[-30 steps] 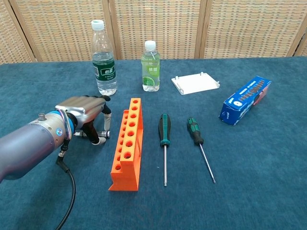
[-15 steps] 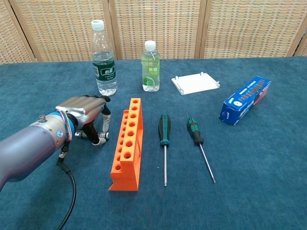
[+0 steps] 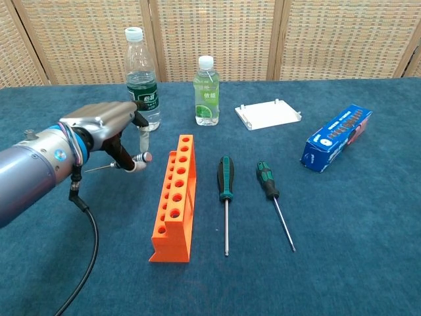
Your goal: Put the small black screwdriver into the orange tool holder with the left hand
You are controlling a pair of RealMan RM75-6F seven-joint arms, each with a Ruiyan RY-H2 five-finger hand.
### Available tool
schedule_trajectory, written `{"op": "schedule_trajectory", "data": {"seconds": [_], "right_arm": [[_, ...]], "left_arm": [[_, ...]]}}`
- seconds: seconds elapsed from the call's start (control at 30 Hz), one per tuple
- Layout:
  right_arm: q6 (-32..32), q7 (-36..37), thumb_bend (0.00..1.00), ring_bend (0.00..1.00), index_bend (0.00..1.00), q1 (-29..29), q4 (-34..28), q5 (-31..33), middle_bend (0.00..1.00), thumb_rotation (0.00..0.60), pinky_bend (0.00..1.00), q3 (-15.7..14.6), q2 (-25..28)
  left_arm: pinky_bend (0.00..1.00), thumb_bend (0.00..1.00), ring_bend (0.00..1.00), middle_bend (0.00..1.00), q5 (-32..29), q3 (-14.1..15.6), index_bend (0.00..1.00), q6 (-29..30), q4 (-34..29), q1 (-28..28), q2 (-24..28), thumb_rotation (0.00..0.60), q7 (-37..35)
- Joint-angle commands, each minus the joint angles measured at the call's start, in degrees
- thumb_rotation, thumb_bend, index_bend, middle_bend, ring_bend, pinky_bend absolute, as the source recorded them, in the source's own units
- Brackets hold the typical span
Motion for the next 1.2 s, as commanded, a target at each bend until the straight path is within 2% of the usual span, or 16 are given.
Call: {"op": "schedule_trajectory", "data": {"seconds": [0.03,0.2,0.43,0.57,0.7,0.87,1.2], "right_arm": [[0.0,-0.4,0.28,0.0,0.0,0.0,-0.1,-0.1,0.0,0.6,0.0,-0.1,-0.1],[-0.2,-1.2,0.28,0.0,0.0,0.1,-0.2,0.0,0.0,0.6,0.0,-0.1,-0.3],[-0.4,-2.2,0.28,0.0,0.0,0.2,-0.4,-0.2,0.0,0.6,0.0,-0.2,-0.6],[-0.5,-2.7,0.28,0.0,0.0,0.2,-0.5,-0.3,0.0,0.6,0.0,-0.3,-0.7],[-0.5,-2.8,0.28,0.0,0.0,0.2,-0.5,-0.2,0.0,0.6,0.0,-0.3,-0.7],[-0.5,-2.6,0.28,0.0,0.0,0.3,-0.4,-0.3,0.0,0.6,0.0,-0.2,-0.7],[-0.5,-2.5,0.28,0.0,0.0,0.3,-0.4,-0.3,0.0,0.6,0.0,-0.3,-0.7]], "left_arm": [[0.0,0.34,0.0,0.06,1.4,-2.1,0.67,1.7,-6.6,3.0,4.6,0.6,-6.3],[0.0,0.36,0.0,0.07,3.3,-4.0,0.67,0.8,-14.2,6.5,9.9,0.6,-16.6],[0.0,0.37,0.0,0.08,4.7,-6.7,0.67,-0.6,-22.2,9.5,15.0,0.6,-27.5],[0.0,0.38,0.0,0.09,6.5,-7.8,0.68,-0.5,-25.3,10.8,17.0,0.6,-32.0],[0.0,0.39,0.0,0.1,5.4,-9.0,0.69,-1.2,-28.6,11.5,18.1,0.6,-36.4],[0.0,0.4,0.0,0.11,5.1,-9.8,0.69,-1.8,-30.8,11.3,19.1,0.6,-38.4],[0.0,0.4,0.0,0.12,6.2,-8.1,0.71,-3.1,-32.5,10.1,17.1,0.6,-41.9]]}}
